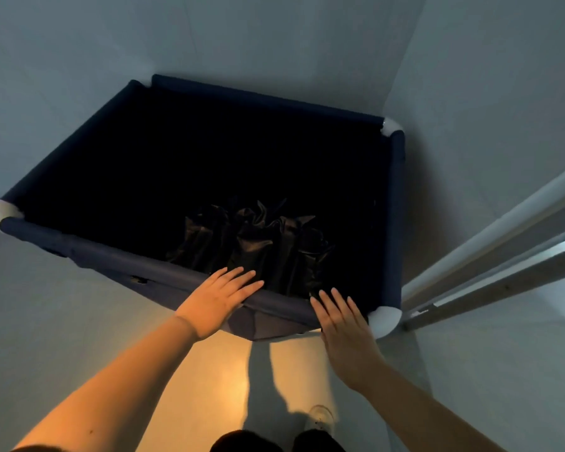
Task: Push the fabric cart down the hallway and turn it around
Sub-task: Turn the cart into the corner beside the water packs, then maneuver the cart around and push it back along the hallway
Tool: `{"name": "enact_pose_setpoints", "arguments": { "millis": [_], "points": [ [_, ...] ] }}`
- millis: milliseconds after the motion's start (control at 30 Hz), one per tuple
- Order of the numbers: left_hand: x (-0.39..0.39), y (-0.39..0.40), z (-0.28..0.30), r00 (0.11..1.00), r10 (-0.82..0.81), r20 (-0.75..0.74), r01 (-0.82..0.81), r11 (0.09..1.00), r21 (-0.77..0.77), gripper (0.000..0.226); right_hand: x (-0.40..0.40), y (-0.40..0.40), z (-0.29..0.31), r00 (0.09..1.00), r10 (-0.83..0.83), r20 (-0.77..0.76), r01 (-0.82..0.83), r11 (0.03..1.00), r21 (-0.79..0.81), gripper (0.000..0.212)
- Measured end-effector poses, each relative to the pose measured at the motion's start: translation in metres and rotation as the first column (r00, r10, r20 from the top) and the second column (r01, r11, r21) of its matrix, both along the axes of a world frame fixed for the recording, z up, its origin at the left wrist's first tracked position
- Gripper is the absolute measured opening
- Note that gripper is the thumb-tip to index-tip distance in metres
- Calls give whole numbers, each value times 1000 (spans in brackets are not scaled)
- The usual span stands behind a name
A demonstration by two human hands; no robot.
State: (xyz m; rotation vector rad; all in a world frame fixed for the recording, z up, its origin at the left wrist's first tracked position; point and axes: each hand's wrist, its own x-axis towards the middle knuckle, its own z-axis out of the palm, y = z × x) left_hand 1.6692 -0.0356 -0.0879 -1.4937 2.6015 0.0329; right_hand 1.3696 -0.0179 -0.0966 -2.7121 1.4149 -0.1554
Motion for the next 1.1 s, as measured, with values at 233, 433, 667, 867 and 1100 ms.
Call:
{"name": "enact_pose_setpoints", "arguments": {
  "millis": [233,433,667,867,1100],
  "points": [
    [22,-2,8,997,8,-72,-7,1000,15,50,34,-4,-4,990,-86,-111,92,994,52,72],
    [35,0,7,981,37,-191,-36,999,11,61,52,-4,5,985,-94,-143,114,984,137,85],
    [58,-13,-9,995,-104,-3,104,994,19,64,72,-4,20,973,-168,-156,189,974,129,64],
    [62,-27,-6,964,-257,-62,260,965,35,62,81,-3,23,930,-342,-134,360,922,145,73],
    [33,-23,-7,971,-212,-114,223,970,93,60,53,-5,23,916,-376,-136,395,905,159,70]
  ]
}}
